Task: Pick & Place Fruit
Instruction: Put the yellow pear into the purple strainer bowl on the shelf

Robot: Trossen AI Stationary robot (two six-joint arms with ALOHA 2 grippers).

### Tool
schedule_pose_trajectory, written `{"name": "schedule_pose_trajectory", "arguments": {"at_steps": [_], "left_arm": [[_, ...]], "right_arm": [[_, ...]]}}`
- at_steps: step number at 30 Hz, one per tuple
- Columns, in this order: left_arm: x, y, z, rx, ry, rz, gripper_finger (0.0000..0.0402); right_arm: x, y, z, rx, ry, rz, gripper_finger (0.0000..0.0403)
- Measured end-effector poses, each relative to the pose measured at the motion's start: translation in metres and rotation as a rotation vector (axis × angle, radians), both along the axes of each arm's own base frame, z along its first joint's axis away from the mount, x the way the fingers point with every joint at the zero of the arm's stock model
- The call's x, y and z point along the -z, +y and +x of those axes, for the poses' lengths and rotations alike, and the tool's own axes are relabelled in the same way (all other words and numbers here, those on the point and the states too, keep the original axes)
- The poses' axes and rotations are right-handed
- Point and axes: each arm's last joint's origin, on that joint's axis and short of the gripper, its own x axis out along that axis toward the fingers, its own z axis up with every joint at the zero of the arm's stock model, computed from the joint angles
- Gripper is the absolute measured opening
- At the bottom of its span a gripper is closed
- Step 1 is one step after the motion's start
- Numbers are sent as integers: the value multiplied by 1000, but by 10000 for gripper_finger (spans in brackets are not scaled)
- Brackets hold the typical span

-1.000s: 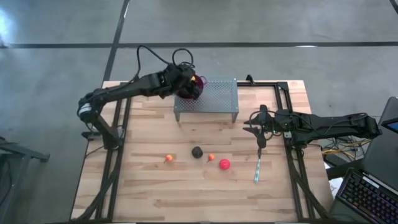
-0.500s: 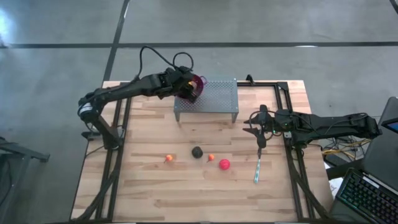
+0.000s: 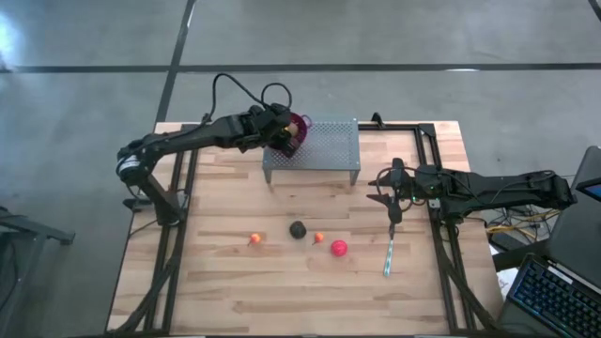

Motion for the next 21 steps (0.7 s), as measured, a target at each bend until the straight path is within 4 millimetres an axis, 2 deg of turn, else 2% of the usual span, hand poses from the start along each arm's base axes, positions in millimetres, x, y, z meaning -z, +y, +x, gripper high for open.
{"name": "schedule_pose_trajectory", "arguments": {"at_steps": [10, 21], "left_arm": [[0, 1, 3, -4, -38, -7, 167], [0, 1, 3, 5, -27, 6, 217]], "right_arm": [[0, 0, 0, 0, 0, 0, 201], [0, 0, 0, 0, 0, 0, 175]]}}
